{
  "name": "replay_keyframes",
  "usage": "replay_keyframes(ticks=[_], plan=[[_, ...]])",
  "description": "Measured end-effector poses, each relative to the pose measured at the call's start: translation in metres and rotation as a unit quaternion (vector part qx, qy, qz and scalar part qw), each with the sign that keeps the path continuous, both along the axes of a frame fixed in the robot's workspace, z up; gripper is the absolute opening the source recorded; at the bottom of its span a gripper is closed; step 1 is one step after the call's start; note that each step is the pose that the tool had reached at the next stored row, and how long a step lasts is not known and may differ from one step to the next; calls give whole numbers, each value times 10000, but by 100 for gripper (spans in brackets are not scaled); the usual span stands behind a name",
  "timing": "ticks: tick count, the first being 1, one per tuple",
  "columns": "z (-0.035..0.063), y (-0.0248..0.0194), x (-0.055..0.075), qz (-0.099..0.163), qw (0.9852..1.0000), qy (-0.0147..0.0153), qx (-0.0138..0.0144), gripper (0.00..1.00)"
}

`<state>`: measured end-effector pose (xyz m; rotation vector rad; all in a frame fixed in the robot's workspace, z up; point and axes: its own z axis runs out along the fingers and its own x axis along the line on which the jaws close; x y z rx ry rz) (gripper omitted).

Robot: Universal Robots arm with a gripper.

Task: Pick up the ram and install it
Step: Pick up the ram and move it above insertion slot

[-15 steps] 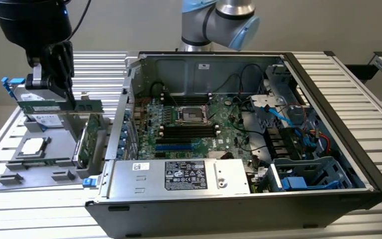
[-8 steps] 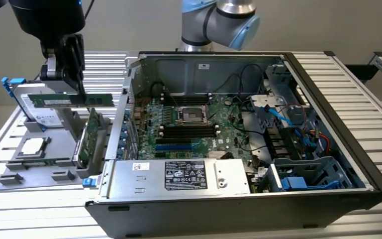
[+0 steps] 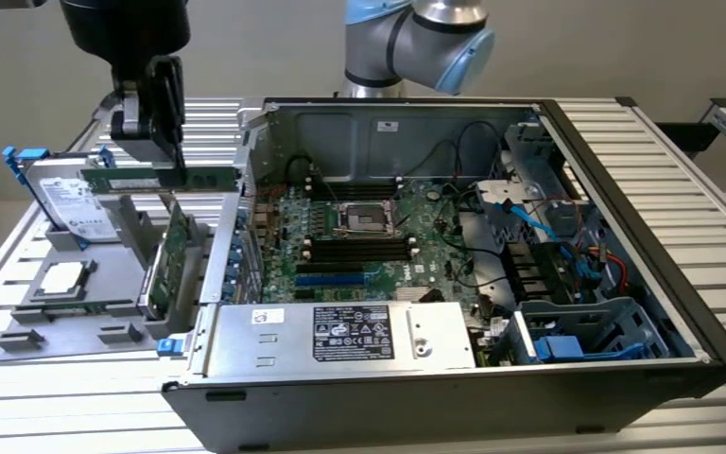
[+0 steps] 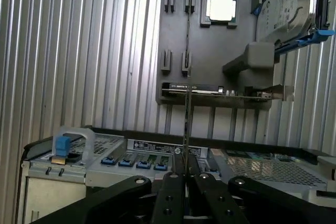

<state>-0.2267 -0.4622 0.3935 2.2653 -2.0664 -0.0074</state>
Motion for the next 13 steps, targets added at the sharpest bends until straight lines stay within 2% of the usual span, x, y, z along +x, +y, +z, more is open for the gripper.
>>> replay_keyframes(ticks=[3, 6, 13], plan=[[0, 62, 51, 1, 10000, -35, 0, 14], [0, 113, 116, 0, 10000, -57, 0, 14], [0, 197, 347, 0, 10000, -70, 0, 14]])
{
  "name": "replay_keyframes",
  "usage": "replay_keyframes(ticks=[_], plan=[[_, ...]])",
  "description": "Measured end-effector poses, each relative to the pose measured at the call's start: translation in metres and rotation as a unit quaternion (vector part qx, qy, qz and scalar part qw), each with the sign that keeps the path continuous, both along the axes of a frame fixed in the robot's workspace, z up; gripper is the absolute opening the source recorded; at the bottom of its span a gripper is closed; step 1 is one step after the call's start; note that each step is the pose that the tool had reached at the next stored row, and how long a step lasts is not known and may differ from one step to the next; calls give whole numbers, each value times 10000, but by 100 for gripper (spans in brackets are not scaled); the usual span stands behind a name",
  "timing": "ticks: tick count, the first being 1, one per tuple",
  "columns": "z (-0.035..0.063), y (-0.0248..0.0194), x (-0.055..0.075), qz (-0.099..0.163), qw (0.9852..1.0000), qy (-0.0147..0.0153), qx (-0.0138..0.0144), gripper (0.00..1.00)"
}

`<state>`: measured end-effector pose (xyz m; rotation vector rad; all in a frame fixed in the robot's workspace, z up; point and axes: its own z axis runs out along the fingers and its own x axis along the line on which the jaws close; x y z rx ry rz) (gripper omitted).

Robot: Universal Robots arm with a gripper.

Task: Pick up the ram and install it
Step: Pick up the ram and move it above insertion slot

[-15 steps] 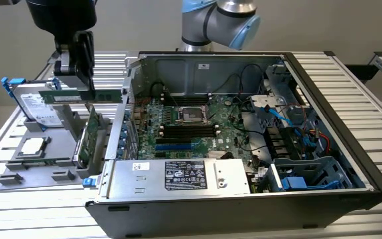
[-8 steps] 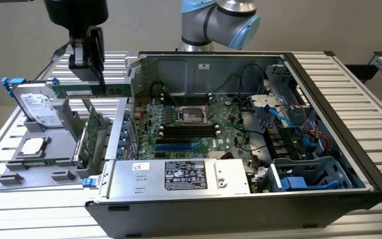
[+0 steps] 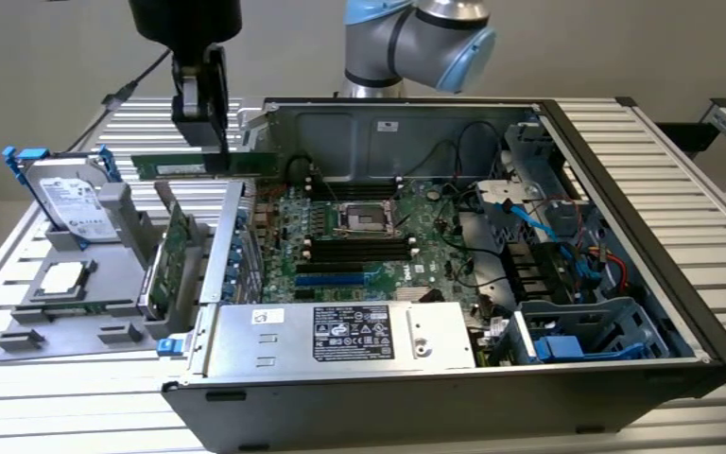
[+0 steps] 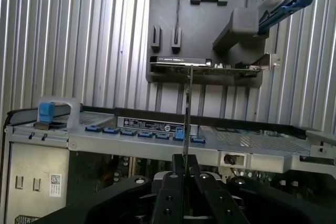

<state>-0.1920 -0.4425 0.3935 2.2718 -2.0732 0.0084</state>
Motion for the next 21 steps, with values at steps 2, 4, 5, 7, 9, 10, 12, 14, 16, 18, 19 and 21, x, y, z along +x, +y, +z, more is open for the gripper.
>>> replay_keyframes(ticks=[2, 4, 5, 7, 9, 10, 12, 14, 16, 18, 19, 21], plan=[[0, 24, 76, 0, 10000, -1, 0, 14], [0, 47, 149, 0, 10000, -2, 0, 14], [0, 59, 186, 0, 10000, -3, 0, 14], [0, 82, 262, 0, 10000, -3, 0, 14], [0, 105, 345, 1, 10000, -4, 0, 14], [0, 116, 385, 0, 10000, -4, 0, 14], [0, 138, 465, 0, 10000, -4, 0, 14], [0, 160, 548, 0, 10000, -4, 0, 14], [0, 179, 640, 0, 10000, -5, 0, 14], [0, 198, 729, 1, 10000, -8, 0, 14], [-1, 211, 781, 0, 10000, -11, 0, 14], [-4, 234, 863, 0, 10000, -21, 0, 14]])
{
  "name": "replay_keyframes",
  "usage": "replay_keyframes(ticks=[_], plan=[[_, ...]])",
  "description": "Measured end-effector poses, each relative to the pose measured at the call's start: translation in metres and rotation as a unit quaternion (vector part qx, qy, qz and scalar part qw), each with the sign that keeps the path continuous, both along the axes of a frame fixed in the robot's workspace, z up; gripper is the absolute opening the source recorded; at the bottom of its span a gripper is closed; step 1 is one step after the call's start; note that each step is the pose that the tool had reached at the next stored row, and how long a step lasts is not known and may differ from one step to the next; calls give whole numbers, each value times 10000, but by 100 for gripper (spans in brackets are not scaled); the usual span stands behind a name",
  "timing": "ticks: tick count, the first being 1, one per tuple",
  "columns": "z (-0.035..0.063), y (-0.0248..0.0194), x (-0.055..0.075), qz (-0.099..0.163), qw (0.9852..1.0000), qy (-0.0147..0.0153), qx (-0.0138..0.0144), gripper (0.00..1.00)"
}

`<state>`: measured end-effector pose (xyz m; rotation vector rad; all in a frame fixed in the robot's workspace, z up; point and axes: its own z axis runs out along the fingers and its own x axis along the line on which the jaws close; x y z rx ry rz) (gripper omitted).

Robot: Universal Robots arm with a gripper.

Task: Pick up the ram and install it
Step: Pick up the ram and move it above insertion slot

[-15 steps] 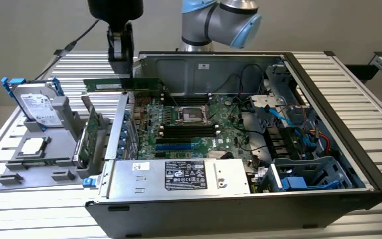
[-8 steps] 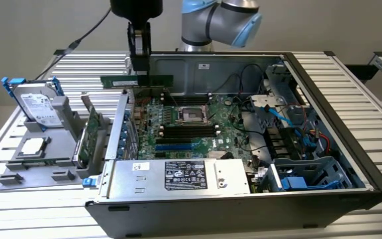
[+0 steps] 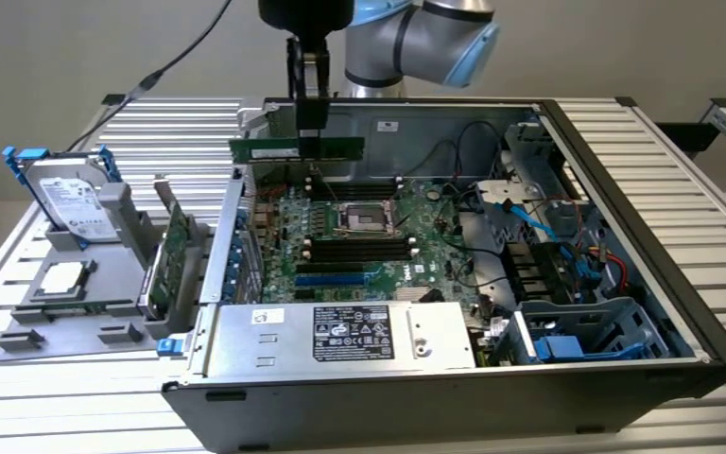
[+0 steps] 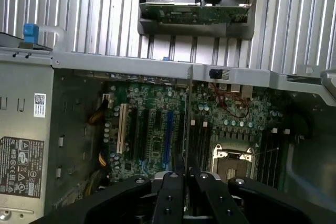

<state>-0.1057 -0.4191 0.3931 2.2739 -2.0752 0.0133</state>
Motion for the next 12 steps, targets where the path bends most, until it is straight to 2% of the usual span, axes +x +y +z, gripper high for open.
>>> replay_keyframes(ticks=[6, 9, 12], plan=[[-31, 93, 226, 0, 10000, -56, -1, 14], [-55, 144, 322, 0, 10000, -60, -5, 14], [-82, 176, 391, -7, 10000, -60, -5, 14]])
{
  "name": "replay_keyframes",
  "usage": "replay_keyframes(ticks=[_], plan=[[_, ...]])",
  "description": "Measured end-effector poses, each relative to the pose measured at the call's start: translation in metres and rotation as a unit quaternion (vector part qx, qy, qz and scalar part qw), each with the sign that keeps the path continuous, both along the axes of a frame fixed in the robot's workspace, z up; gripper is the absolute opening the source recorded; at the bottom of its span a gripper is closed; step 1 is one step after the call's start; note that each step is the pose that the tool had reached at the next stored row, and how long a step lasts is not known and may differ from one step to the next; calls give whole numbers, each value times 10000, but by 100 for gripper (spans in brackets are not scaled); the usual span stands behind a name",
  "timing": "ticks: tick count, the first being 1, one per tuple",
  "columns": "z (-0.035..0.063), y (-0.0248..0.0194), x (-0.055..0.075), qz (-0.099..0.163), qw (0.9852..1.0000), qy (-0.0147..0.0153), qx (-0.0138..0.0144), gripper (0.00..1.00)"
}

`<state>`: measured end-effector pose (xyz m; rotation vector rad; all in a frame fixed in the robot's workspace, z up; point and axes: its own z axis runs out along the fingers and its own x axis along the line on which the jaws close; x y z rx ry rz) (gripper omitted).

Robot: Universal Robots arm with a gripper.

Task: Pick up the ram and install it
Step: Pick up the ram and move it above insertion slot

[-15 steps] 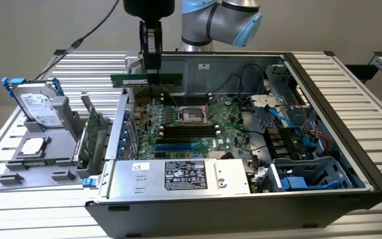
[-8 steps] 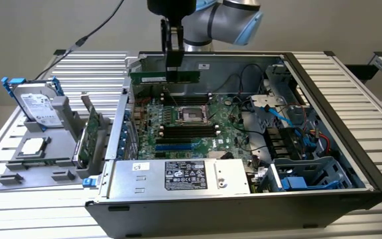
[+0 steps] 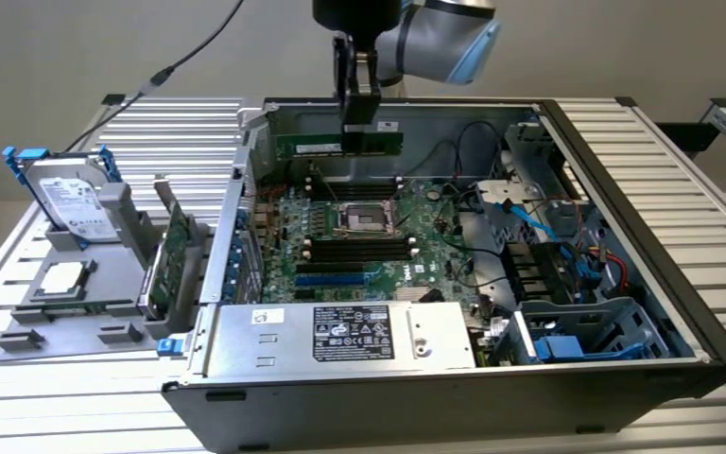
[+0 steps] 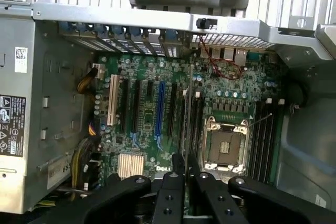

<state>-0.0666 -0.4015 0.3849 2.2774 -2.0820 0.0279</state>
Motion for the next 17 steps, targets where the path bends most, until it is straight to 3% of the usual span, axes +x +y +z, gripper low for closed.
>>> replay_keyframes(ticks=[11, 17], plan=[[-128, 27, 149, -221, 9998, 0, -1, 14], [-229, 95, 197, -261, 9997, 0, 0, 14]])
